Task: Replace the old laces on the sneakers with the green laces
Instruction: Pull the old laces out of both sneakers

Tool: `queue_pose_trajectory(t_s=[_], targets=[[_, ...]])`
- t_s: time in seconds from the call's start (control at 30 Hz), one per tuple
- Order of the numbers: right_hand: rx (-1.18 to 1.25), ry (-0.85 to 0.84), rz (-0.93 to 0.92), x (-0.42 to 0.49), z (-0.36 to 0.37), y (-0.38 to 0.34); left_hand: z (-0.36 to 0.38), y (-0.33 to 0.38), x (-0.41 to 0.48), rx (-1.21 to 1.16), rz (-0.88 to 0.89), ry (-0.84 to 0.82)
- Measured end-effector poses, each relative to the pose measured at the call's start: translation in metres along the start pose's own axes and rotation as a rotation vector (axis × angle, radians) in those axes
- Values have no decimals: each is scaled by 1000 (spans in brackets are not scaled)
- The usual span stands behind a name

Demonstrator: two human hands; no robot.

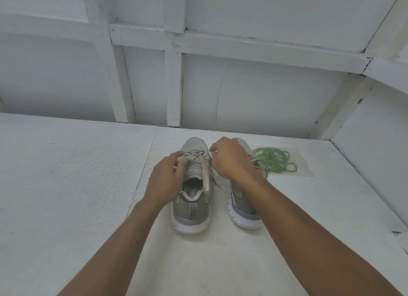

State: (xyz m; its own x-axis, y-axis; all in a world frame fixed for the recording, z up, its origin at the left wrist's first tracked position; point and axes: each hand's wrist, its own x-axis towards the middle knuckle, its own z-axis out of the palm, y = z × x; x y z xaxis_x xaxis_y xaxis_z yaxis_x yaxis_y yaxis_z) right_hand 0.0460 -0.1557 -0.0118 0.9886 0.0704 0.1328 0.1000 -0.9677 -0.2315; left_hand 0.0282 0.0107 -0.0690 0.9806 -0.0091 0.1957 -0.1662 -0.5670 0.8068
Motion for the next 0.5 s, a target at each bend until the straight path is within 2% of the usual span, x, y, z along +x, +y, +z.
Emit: queue_pose_trajectory(t_s=[0.07, 0.13, 0.23, 0.5], targets=[[135, 53, 3, -6, -3, -6, -1, 2, 8, 58, 40, -39], [273, -10, 61, -13, -1, -12, -2, 7, 16, 122, 91, -79], [275, -43, 115, -21, 14, -14, -1, 17, 29, 224, 145, -146], [454, 159, 242, -35, 43, -19, 5, 32, 47, 582, 230, -235]])
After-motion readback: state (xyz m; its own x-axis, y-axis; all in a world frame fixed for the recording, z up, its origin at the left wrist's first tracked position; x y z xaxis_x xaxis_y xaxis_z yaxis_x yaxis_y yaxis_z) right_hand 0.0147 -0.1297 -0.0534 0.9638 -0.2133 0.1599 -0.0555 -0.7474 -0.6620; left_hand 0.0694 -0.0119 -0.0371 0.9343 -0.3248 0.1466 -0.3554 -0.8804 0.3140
